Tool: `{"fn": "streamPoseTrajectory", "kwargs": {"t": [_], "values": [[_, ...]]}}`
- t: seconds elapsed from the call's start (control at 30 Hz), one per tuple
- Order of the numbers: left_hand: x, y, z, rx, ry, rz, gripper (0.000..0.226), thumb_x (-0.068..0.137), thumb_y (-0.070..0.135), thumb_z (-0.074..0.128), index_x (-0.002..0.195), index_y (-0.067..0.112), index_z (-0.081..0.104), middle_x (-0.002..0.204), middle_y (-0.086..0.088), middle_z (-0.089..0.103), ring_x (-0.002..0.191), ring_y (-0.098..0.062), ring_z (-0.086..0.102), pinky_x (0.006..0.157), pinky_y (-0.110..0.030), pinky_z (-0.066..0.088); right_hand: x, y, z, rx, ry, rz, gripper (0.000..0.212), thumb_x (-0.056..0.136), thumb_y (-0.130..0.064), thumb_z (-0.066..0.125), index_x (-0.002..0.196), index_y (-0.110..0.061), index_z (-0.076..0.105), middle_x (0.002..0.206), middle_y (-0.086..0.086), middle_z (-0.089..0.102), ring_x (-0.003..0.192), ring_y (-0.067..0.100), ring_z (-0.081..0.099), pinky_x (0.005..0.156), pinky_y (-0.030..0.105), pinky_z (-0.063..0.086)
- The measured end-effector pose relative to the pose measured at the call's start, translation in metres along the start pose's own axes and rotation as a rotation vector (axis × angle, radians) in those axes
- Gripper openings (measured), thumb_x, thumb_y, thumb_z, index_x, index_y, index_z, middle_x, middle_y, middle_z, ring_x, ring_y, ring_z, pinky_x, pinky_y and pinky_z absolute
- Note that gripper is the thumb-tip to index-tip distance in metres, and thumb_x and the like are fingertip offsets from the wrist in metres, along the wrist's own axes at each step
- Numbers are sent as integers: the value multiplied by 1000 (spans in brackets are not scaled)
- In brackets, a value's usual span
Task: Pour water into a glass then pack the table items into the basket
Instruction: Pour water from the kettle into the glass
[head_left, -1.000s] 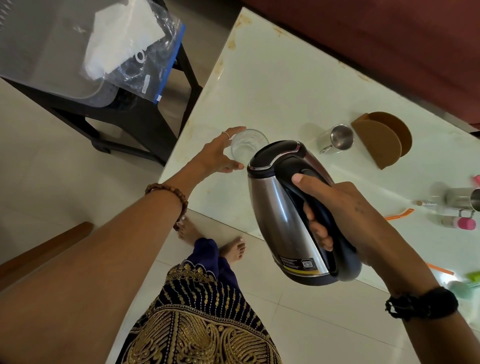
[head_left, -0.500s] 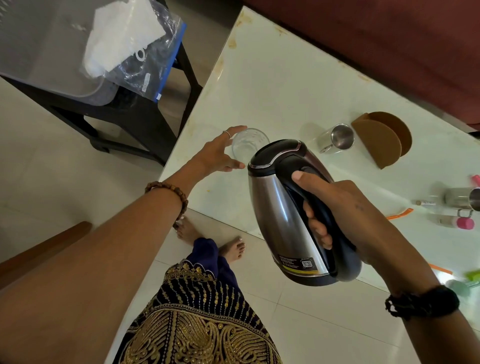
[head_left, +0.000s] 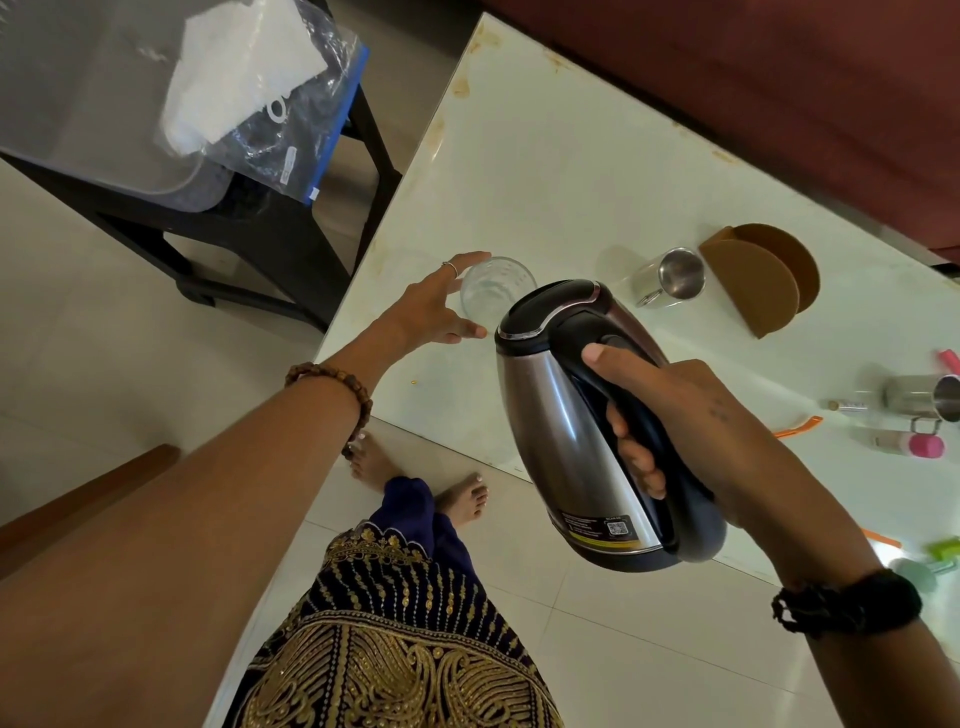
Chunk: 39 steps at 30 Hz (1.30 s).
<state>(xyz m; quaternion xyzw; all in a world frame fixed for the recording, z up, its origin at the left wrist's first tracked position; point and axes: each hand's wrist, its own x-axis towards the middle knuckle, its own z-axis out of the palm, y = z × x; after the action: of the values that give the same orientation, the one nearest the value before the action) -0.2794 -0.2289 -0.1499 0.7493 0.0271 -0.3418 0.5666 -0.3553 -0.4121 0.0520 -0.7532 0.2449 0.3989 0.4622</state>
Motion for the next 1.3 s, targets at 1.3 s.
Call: {"fn": "streamPoseTrajectory", "kwargs": {"t": [1.3], "values": [[-3, 3, -1, -22, -5, -2, 83, 75, -1, 72, 139, 31, 30, 148, -6, 32, 133, -25, 34, 79, -23, 51, -4, -16, 2, -79, 37, 77, 50, 77, -51, 57, 46, -12, 52, 37, 3, 48, 31, 17, 42, 39, 24, 40]]}}
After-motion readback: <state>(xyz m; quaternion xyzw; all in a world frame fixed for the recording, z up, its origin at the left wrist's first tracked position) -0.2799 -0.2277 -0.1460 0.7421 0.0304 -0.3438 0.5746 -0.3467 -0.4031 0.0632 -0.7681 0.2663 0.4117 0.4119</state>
